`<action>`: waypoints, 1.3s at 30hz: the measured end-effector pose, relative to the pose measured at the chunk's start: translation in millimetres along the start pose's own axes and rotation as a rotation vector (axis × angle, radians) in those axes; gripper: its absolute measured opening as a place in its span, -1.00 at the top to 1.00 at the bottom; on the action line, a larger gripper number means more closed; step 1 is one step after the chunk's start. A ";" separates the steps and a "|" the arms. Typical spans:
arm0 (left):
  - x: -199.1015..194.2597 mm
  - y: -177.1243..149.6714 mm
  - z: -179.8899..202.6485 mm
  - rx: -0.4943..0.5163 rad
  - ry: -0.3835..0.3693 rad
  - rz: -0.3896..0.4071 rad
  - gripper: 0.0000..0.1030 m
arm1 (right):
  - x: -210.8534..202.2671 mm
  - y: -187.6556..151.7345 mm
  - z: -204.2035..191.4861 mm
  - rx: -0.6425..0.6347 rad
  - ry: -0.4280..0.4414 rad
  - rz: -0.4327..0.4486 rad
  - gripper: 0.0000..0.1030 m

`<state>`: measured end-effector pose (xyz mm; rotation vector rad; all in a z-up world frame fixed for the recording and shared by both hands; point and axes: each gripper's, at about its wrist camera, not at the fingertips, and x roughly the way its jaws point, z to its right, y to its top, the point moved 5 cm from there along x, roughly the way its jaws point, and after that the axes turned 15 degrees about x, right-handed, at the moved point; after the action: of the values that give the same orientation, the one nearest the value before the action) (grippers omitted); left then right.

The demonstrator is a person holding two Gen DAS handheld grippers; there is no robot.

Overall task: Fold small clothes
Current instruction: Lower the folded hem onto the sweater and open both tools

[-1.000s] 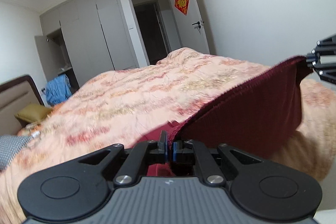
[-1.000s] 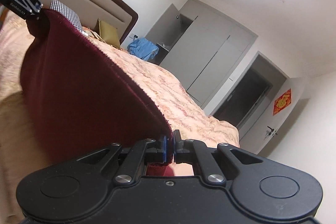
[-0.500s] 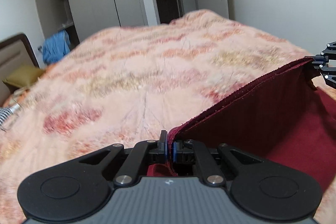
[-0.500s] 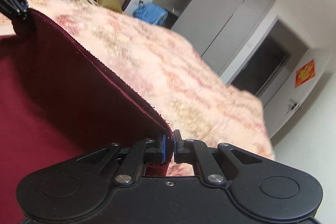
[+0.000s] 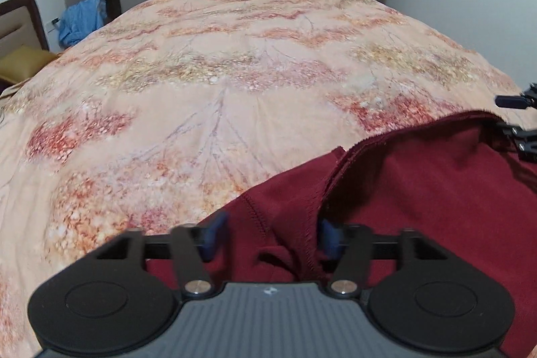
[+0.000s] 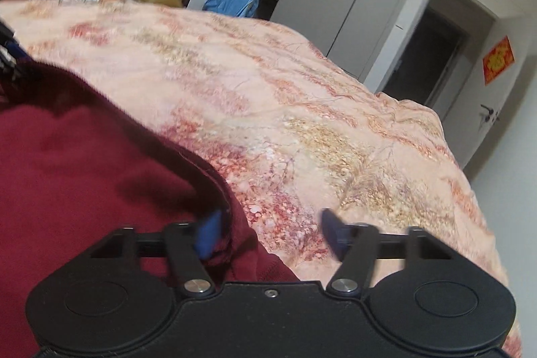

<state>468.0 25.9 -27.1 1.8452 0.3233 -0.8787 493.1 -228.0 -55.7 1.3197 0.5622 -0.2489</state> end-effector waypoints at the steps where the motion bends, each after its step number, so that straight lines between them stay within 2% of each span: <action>1: -2.9 0.0 -2.0 -0.012 0.002 0.003 -0.39 | -5.2 -0.9 2.8 0.016 0.003 0.005 -0.81; 2: -5.9 0.3 -3.8 -0.022 0.001 0.005 -0.49 | -10.8 -1.5 3.7 0.029 0.010 0.013 -0.89; 3: -9.5 0.5 -5.5 -0.036 0.004 0.008 -0.68 | -16.5 -0.6 5.6 0.040 0.020 0.023 -0.97; 4: -13.7 -0.3 -7.2 -0.053 0.015 0.015 -0.77 | -22.1 0.0 6.8 0.051 0.030 0.033 -0.98; 7: -29.2 -1.3 -7.5 -0.078 0.044 0.056 -0.83 | -36.5 -4.4 4.8 0.073 0.063 0.043 -0.98; 9: -38.4 -2.4 -6.5 -0.090 0.069 0.085 -0.97 | -37.7 -10.7 3.4 0.082 0.070 0.028 -0.98; 11: -43.6 -2.0 0.5 -0.072 0.087 0.114 -0.99 | -33.3 -18.5 3.6 0.096 0.044 0.021 -0.98; 14: -38.5 -3.1 19.6 -0.007 0.115 0.127 -0.99 | -19.6 -27.9 14.0 0.188 -0.039 0.018 -0.98; 17: -21.9 -5.8 29.2 0.041 0.221 0.098 -0.99 | -8.5 -38.0 30.9 0.316 -0.132 0.055 -0.99; 19: -8.2 -10.3 21.3 0.002 0.277 0.075 -0.99 | -3.3 -49.7 42.8 0.419 -0.161 0.068 -0.99; 21: 4.7 -18.9 5.6 -0.112 0.296 0.045 -0.99 | -3.1 -59.3 52.1 0.513 -0.148 0.087 -0.99; 24: 15.5 -40.3 -19.9 -0.318 0.254 0.053 -0.99 | -7.0 -64.3 55.6 0.557 -0.131 0.115 -0.99; 26: 16.6 -51.2 -28.5 -0.392 0.223 0.092 -0.99 | -6.2 -66.0 54.9 0.557 -0.131 0.112 -0.99; 32: 19.2 -55.1 -27.2 -0.387 0.226 0.100 -1.00 | 8.6 -70.9 57.6 0.583 -0.122 0.051 -0.99; 36: 20.4 -54.4 -24.6 -0.382 0.237 0.100 -1.00 | 7.7 -74.5 65.9 0.655 -0.079 0.050 -0.99; 39: 20.8 -54.6 -24.5 -0.382 0.236 0.101 -1.00 | 7.3 -74.2 65.5 0.660 -0.075 0.051 -0.99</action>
<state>461.2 68.1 -73.9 1.5907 0.5036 -0.4890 479.8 -308.1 -112.7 1.9499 0.3907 -0.4655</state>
